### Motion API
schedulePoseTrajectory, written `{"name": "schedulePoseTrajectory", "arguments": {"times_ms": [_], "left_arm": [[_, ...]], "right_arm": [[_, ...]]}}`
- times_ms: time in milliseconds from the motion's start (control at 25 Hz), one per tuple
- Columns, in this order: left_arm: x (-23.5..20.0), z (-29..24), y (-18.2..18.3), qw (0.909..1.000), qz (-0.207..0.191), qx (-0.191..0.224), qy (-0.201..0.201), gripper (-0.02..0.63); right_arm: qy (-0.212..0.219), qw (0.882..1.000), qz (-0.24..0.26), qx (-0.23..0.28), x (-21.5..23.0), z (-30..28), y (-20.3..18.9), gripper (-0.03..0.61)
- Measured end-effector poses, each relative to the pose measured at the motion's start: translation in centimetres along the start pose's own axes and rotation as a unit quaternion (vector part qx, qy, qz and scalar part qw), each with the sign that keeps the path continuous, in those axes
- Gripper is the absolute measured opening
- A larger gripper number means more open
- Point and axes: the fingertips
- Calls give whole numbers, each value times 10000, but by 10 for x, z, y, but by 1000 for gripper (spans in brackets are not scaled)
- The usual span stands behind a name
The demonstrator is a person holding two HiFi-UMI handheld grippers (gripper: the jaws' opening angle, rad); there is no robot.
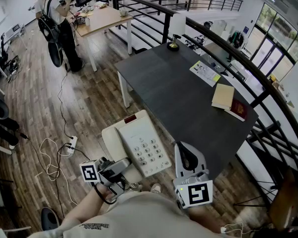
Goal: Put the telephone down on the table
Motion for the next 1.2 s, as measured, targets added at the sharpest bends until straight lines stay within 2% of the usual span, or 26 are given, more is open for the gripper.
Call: {"name": "schedulePoseTrajectory", "arguments": {"times_ms": [280, 520, 760, 920, 1080, 1200], "left_arm": [[2, -6, -1, 9997, 143, 169, 71, 436], [2, -6, -1, 9997, 121, 71, 190, 436], [-9, -18, -28, 9990, 132, -38, 422, 436], [-16, -27, -38, 9981, 178, -4, 585, 436], [-24, -36, -51, 9972, 205, 5, 720, 436], [-31, -44, -60, 9960, 167, -14, 881, 436]], "right_arm": [[74, 9998, 193, -64, 3, 4, -3, 2], [39, 10000, 43, 38, 3, 6, 1, 2], [23, 10000, 18, 89, 15, 22, -2, 2], [91, 9996, 195, 202, 12, 18, 5, 2], [93, 9996, 27, 284, 12, 18, 5, 2], [113, 9996, 107, 251, 18, 22, -1, 2]]}}
Point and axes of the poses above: the fingertips, and each gripper's own axes: z backward along the fingers, x to its right, y out of its top, and after that the axes turned 3 degrees about y, right-handed
